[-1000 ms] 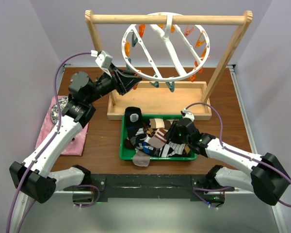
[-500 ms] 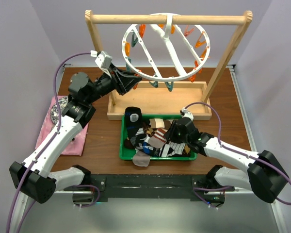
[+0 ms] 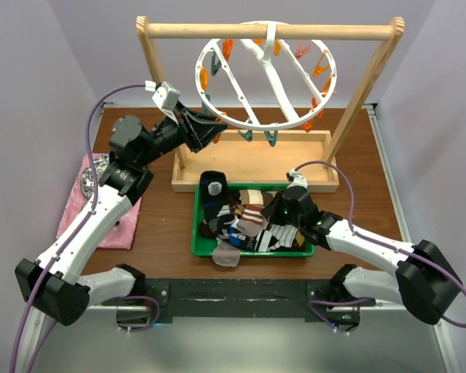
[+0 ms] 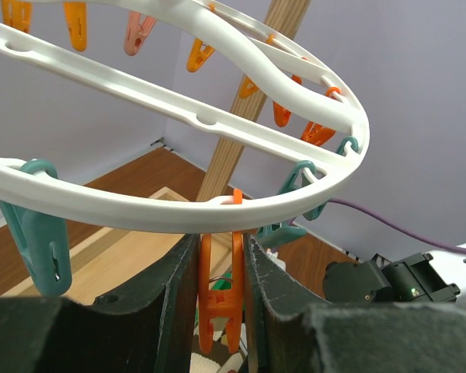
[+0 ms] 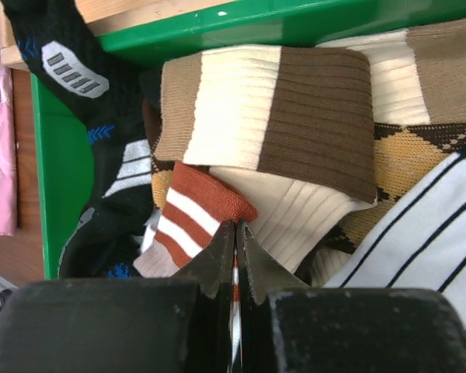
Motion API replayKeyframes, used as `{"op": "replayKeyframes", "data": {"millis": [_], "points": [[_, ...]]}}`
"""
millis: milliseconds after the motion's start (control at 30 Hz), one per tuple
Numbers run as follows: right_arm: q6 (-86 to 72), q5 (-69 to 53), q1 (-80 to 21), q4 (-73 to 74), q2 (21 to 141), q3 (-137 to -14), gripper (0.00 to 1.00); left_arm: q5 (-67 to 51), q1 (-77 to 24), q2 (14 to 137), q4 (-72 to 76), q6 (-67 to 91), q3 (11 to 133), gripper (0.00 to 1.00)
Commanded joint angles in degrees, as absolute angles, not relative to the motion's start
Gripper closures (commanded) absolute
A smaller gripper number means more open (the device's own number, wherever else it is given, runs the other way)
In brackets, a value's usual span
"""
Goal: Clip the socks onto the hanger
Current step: Pick up the sock from the bin.
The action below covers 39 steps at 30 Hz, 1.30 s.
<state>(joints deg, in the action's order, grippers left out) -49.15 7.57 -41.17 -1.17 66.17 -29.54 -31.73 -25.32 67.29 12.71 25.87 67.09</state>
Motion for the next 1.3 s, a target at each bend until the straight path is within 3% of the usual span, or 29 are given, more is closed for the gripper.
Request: {"op": "replayKeyframes", "data": {"millis": [0,167,200,233,333,433,633,733,900,1100,1267], "points": [[-48.6,6.24,-40.96,-1.94,65.74,-30.15,1.0,-34.54,-25.66,66.18,11.69,25.14,66.97,1.0],[-50.1,6.07,-40.96,-4.57,65.91,-26.98,1.0,-34.63,-25.66,65.92,11.69,25.14,66.8,1.0],[-49.75,5.98,-40.87,-4.66,66.61,-27.16,0.81,-34.8,-25.66,65.92,11.69,25.22,66.8,1.0],[-49.75,5.45,-40.96,-4.4,67.4,-27.77,0.73,-34.89,-25.66,65.92,11.78,25.22,66.8,1.0],[-49.57,4.92,-40.96,-5.36,69.52,-28.3,0.61,-34.89,-25.66,65.92,11.95,25.4,66.97,1.0],[-49.4,5.1,-40.96,-6.59,70.14,-28.39,0.6,-34.98,-25.66,65.74,11.78,25.4,66.8,1.0],[-48.96,5.36,-40.87,-9.75,71.36,-29.26,0.66,-35.16,-25.66,65.74,11.95,25.49,66.45,1.0],[-48.96,4.49,-40.87,-11.85,71.89,-29.44,0.74,-35.16,-25.66,65.65,12.04,25.66,66.45,1.0],[-48.17,2.64,-40.87,-13.97,70.41,-28.3,0.99,-34.89,-25.66,65.74,11.69,25.14,66.45,1.0],[-40.46,0.97,-41.57,-16.53,55.66,-26.28,1.0,-34.54,-25.66,66.44,10.64,23.65,66.71,1.0],[-30.25,2.11,-43.85,-7.49,46.94,-33.03,1.0,-34.8,-25.58,66.88,10.55,23.03,67.15,1.0]]}}
